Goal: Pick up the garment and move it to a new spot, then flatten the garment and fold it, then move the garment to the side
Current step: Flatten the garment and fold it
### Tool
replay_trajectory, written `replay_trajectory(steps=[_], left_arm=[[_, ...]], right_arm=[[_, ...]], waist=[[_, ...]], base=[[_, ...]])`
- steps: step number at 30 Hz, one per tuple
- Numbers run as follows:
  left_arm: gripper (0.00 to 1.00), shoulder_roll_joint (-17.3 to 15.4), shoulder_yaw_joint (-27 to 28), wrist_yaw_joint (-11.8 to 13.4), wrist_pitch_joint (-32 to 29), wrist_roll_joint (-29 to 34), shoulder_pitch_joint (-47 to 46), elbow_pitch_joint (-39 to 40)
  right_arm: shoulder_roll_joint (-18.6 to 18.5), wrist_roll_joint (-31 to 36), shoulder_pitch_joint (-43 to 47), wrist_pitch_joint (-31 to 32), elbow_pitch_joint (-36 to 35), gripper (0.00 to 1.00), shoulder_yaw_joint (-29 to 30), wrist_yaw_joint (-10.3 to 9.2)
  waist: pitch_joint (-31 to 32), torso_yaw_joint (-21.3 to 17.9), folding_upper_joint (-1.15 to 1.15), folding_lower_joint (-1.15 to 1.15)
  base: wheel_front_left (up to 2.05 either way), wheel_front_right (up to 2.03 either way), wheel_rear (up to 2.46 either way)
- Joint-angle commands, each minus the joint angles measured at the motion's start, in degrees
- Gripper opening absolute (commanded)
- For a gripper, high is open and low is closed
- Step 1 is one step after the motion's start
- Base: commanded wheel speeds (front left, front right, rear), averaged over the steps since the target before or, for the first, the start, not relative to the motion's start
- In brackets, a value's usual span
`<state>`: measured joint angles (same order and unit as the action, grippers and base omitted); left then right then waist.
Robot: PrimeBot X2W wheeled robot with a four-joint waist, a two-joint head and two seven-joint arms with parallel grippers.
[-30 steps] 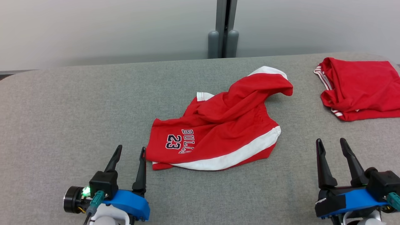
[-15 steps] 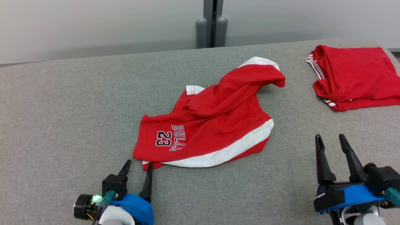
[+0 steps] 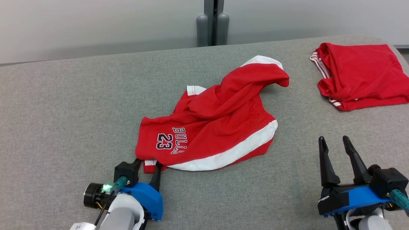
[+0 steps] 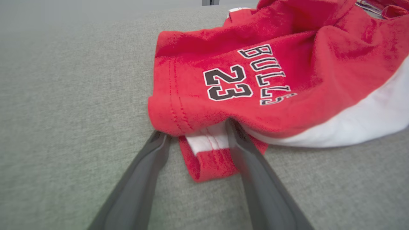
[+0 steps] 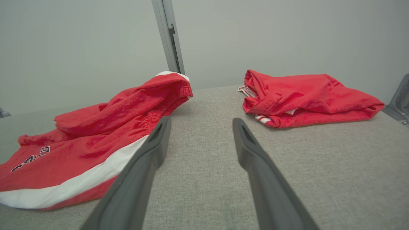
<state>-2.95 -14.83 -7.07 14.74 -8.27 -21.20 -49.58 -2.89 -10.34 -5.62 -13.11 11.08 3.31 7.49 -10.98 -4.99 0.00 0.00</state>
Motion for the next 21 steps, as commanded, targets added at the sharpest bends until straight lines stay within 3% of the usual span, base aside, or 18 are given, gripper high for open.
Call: replay_trajectory(steps=[1, 8, 21], left_arm=[[0.0, 0.1, -0.5, -0.1, 0.1, -0.4, -0.8, -0.4], [0.0, 0.0, -2.8, 0.7, 0.5, -2.7, 0.1, -0.7], [0.0, -3.1, 0.0, 2.5, 0.5, -3.3, 19.6, 20.7]], right_arm=[[0.0, -0.6, -0.5, -0.1, 0.1, 1.0, 0.0, 0.01], [0.0, -0.3, 0.8, -0.4, 0.3, 1.0, 0.9, 0.01], [0.0, -0.9, 3.8, 0.8, -0.3, 1.0, 1.0, 0.01]], waist=[[0.0, 0.0, 0.0, 0.0], [1.7, 1.5, 0.0, 0.0], [5.3, 6.2, 0.0, 0.0]], base=[[0.0, 0.0, 0.0], [0.0, 0.0, 0.0], [0.0, 0.0, 0.0]])
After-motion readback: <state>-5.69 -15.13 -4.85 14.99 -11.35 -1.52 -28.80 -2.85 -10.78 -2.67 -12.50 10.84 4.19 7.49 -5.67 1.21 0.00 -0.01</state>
